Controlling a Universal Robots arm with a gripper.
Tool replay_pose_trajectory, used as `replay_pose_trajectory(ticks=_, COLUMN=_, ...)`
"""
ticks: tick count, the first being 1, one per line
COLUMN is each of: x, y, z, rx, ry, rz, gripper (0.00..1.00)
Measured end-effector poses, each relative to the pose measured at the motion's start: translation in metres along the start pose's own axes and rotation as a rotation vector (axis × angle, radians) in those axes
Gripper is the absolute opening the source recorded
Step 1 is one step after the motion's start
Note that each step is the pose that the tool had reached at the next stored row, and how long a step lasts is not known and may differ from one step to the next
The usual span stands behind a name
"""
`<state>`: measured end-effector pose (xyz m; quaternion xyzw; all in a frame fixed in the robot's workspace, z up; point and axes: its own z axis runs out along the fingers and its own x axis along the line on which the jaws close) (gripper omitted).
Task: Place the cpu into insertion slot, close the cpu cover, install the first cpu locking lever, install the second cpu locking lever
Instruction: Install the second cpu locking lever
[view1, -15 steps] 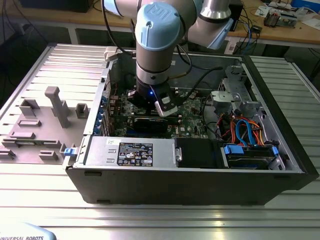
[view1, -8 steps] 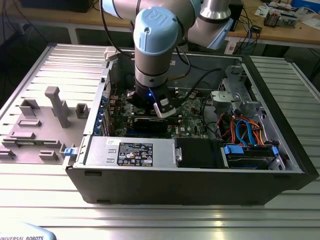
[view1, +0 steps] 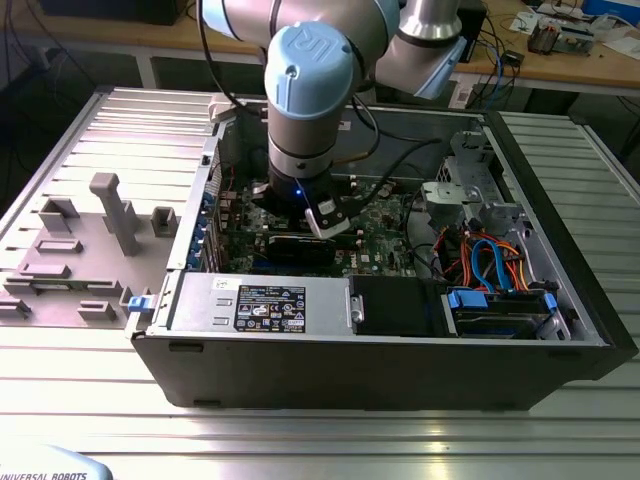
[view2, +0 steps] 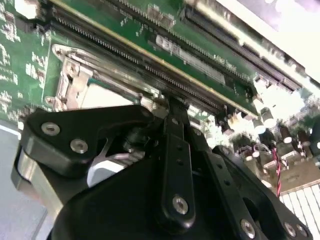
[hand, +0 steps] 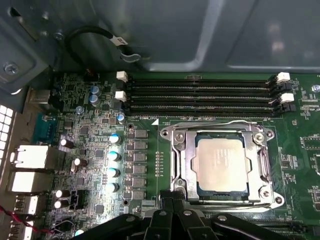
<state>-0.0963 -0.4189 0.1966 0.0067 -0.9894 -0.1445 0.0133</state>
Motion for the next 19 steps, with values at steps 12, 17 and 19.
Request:
replay_pose_trajectory(ticks=12, x=0.0029, y=0.0083, z=-0.0278, rx=0.0001, ry=0.0, rz=0.0, gripper=0.11)
replay_pose_trajectory(ticks=17, x=0.0032, y=0.0085, z=-0.0284, rx=0.0001, ry=0.0, rz=0.0, gripper=0.11)
replay_pose_trajectory(ticks=19, x=0.0033, y=0.0085, z=-0.0284, rx=0.0001, ry=0.0001, rz=0.0, gripper=0.11)
